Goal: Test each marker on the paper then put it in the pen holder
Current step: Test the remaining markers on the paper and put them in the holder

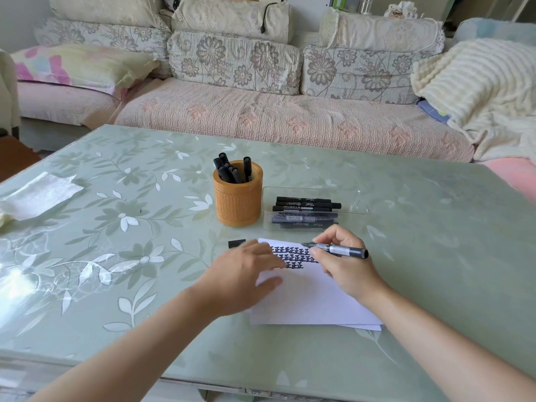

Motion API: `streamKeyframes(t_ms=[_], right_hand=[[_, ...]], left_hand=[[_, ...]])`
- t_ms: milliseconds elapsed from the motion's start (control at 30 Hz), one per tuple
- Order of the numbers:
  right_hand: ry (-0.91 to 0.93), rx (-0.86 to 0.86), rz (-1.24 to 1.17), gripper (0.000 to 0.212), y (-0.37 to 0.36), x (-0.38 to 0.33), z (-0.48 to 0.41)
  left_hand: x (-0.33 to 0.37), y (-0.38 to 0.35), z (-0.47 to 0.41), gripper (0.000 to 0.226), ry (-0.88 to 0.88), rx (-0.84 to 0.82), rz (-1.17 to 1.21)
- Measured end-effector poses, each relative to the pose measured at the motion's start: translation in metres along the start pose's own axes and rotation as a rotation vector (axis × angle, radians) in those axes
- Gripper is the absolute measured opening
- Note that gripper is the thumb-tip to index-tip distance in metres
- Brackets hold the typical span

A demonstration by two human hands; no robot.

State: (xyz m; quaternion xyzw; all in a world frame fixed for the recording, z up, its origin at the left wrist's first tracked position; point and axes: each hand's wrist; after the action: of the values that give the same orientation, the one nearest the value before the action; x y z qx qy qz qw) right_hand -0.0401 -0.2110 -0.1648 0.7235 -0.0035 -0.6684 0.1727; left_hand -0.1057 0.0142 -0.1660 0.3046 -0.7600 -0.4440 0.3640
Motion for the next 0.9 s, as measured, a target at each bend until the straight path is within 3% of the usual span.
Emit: streamKeyframes(t_ms=[100,200,367,533,633,733,800,900], right_hand=[[0.142,-0.007,0.075,0.023,0.0,-0.013,0.002],[0.193,-0.039,0.14,0.029,0.003,-0.024,-0.002],[0.186,-0.255,0.23,0.072,0.006,-0.031,-0.005],[0.045,-0.286,0.068,0.047,-0.005,-0.039,-0.007],[0.052,-0.275,0.156,0.03,-0.004,-0.042,-0.007],[0.092,-0.251,0.278,0.027,-0.003,-0.045,-0.005],[0.11,-0.177,0.38,0.029,-0.003,-0.044,-0.005],[0.115,-0.051,0.525,0.015,-0.002,-0.042,-0.006]], left_hand=[[-0.017,0.01,-0.003,0.023,0.12,0.137,-0.067],[-0.036,0.018,-0.001,0.021,0.257,0.146,-0.144],[-0.053,0.014,0.004,0.03,0.399,0.053,-0.145],[-0.052,0.015,0.002,0.016,0.382,0.099,-0.107],[-0.042,0.02,-0.001,0.01,0.337,0.221,-0.055],[-0.033,0.024,-0.004,0.014,0.257,0.279,-0.026],[-0.029,0.025,-0.005,0.013,0.211,0.293,-0.016],[-0.027,0.026,-0.005,0.011,0.174,0.299,-0.017]])
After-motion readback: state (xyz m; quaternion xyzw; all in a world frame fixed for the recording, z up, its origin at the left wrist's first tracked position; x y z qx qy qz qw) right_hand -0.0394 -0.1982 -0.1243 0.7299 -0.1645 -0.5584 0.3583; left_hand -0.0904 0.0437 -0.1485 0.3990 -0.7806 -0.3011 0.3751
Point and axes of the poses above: each hand's wrist, its own z-axis away from the middle knuckle, its own y-axis out of the back of the hand, x = y × z, and after that the axes turned 6 degrees about -y, right-handed
